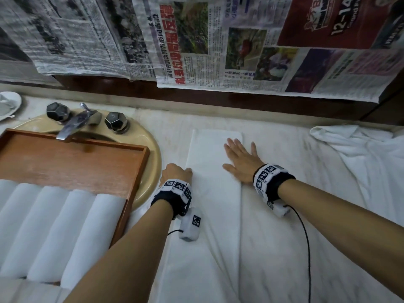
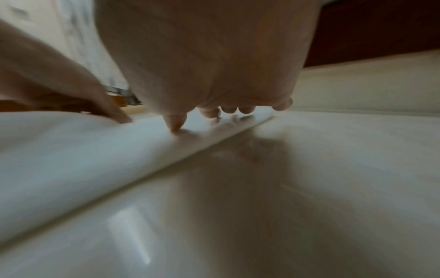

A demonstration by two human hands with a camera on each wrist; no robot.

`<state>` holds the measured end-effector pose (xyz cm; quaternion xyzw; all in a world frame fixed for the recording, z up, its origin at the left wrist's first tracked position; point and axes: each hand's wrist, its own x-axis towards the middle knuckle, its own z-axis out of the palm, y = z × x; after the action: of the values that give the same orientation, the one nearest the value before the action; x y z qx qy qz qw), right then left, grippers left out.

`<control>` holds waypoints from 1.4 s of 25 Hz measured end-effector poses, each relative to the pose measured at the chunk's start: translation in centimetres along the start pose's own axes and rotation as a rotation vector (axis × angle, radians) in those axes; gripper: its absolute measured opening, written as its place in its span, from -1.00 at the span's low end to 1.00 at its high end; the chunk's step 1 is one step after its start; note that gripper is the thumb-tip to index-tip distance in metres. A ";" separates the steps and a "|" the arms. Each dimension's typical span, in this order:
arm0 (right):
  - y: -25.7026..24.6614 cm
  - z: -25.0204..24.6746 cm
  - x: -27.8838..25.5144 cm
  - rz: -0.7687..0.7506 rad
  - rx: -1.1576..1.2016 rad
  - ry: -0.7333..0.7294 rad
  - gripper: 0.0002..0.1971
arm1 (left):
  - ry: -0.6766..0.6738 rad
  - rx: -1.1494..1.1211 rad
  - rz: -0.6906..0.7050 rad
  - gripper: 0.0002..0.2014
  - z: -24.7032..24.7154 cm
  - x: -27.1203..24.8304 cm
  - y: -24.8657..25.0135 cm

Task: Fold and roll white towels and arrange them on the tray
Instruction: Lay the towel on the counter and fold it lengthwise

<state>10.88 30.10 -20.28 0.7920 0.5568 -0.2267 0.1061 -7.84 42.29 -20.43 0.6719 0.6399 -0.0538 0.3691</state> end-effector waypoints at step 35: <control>-12.6 11.3 -21.4 0.150 0.175 -0.037 0.11 | -0.596 0.390 0.657 -0.73 -0.4 -18.1 -18.7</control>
<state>-9.49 12.06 -18.87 0.8334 0.4718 -0.2807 0.0636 -28.00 25.96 -18.22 0.8504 0.2384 -0.2434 0.4009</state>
